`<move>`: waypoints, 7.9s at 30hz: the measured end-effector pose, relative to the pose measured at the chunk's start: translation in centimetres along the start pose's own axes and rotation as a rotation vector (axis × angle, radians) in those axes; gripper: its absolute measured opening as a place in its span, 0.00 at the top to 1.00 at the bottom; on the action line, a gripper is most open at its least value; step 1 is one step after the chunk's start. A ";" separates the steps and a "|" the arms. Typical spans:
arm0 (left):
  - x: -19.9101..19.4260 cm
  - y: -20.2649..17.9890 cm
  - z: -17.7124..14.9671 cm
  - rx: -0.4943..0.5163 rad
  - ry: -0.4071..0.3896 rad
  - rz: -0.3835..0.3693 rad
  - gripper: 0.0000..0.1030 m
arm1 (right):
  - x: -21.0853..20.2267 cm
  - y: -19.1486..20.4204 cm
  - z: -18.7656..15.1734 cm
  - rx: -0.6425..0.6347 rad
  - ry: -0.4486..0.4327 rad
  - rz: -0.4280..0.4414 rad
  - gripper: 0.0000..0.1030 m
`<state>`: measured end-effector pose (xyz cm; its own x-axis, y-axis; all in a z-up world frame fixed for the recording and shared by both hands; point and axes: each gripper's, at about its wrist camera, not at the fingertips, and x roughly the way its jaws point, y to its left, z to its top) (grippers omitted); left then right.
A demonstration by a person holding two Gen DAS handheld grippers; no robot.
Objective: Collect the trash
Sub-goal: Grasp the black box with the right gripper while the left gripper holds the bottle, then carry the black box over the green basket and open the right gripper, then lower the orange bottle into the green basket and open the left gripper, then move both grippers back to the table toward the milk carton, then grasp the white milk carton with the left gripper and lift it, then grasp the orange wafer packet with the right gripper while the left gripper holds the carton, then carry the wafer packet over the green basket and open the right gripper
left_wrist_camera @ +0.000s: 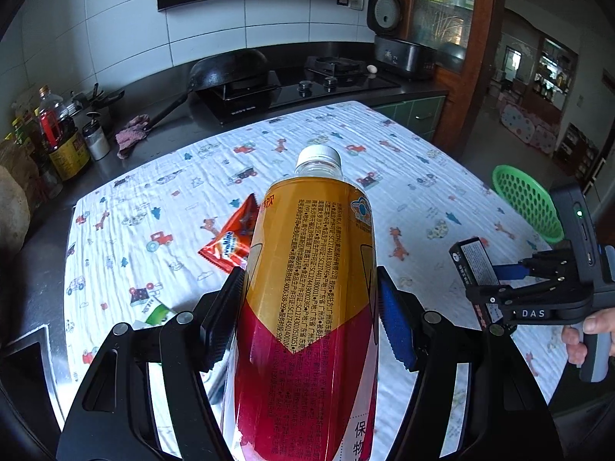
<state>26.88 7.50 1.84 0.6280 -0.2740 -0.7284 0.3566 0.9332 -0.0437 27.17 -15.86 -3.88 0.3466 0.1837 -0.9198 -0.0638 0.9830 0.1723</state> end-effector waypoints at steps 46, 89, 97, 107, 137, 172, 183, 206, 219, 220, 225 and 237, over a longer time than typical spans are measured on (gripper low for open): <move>12.3 -34.7 11.4 0.236 0.041 -0.349 0.36 | -7.5 -42.0 -2.9 0.369 -0.223 -0.244 0.31; 8.8 -34.9 8.1 0.200 -0.021 -0.310 0.19 | -13.2 -33.6 -9.4 0.246 -0.293 -0.161 0.30; 5.1 -28.0 4.9 0.143 -0.047 -0.170 0.19 | -13.2 -26.6 -7.5 0.137 -0.298 -0.123 0.30; 1.3 -18.5 1.6 0.012 -0.074 -0.018 0.19 | -12.5 -17.1 -4.5 -0.017 -0.300 -0.067 0.27; 3.1 11.4 -4.2 -0.696 0.127 0.499 0.08 | -4.5 -0.4 2.8 -0.283 -0.191 0.058 0.25; 5.6 13.6 -6.8 -0.633 0.217 0.333 0.38 | 8.9 16.2 12.1 -0.472 -0.076 0.198 0.14; 4.8 13.9 -7.6 -0.619 0.213 0.310 0.38 | 13.2 18.9 14.6 -0.469 -0.047 0.191 0.12; 5.0 14.5 -8.4 -0.618 0.228 0.297 0.38 | 15.1 19.4 14.3 -0.497 -0.067 0.141 0.15; 4.2 13.7 -7.9 -0.599 0.208 0.273 0.38 | 11.9 17.1 12.3 -0.490 -0.098 0.147 0.20; 4.1 13.4 -7.7 -0.593 0.207 0.268 0.38 | 11.3 16.6 12.0 -0.486 -0.103 0.153 0.20; 3.9 11.4 -6.5 -0.550 0.192 0.241 0.38 | 8.7 13.2 11.0 -0.453 -0.127 0.146 0.20; 4.8 2.6 -2.3 -0.410 0.177 0.131 0.38 | 1.5 -0.8 7.5 -0.278 -0.191 0.048 0.20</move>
<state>29.17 9.13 -3.34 0.5092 -0.1369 -0.8497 -0.0434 0.9819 -0.1843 34.83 -16.39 -2.79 0.5047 0.2524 -0.8256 -0.3278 0.9407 0.0871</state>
